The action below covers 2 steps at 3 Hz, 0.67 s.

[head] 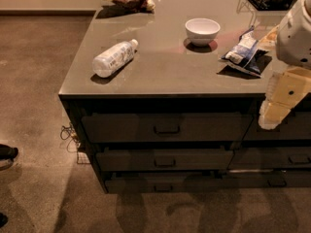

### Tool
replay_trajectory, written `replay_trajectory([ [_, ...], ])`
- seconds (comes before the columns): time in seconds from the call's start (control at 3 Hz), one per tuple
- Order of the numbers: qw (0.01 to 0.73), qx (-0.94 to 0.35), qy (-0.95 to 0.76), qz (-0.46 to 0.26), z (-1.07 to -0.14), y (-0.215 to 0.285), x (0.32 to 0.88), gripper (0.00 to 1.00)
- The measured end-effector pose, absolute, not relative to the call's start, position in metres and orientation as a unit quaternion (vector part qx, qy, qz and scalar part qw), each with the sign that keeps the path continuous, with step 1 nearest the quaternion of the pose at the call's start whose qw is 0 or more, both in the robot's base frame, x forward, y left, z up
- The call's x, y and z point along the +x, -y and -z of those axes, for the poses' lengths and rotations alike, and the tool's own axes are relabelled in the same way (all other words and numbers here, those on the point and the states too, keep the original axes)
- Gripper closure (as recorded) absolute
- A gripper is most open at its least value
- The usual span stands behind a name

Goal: Open bottom drawer

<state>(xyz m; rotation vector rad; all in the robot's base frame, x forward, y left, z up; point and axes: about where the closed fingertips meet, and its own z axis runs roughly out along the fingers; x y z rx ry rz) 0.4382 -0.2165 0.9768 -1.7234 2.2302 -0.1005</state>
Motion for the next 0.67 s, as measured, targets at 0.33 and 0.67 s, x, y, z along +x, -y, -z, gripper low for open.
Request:
replay_trajectory([
  [0.33,0.16,-0.603,-0.781,0.035,-0.977,0.216,0.438,0.0],
  [0.67,0.172,-0.608,-0.775,0.002,-0.951,0.217,0.434,0.0],
])
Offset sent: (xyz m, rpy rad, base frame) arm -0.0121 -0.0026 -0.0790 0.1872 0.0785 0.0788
